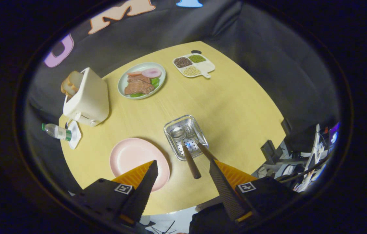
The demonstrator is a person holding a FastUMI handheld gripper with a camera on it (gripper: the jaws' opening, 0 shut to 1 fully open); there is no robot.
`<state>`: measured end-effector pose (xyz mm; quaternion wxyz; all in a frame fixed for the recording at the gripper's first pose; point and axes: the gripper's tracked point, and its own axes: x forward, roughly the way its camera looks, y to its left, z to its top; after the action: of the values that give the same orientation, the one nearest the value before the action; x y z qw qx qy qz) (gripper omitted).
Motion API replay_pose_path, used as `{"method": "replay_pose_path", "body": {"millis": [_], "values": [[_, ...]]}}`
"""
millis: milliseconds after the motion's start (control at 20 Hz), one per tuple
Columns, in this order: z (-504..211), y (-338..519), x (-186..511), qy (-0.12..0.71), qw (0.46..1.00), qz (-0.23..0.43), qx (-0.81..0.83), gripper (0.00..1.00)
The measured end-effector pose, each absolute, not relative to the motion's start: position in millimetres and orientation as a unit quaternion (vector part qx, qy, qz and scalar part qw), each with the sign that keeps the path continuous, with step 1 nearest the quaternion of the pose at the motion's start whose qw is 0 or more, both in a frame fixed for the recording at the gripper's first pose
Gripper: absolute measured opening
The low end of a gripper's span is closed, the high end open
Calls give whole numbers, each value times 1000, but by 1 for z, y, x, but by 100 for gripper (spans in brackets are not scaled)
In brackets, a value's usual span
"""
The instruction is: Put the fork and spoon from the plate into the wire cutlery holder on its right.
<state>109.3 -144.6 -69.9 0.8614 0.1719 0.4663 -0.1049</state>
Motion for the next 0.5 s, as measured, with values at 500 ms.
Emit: {"method": "replay_pose_path", "body": {"millis": [500], "values": [[-38,-125,89,316,941,-35,116,100]]}}
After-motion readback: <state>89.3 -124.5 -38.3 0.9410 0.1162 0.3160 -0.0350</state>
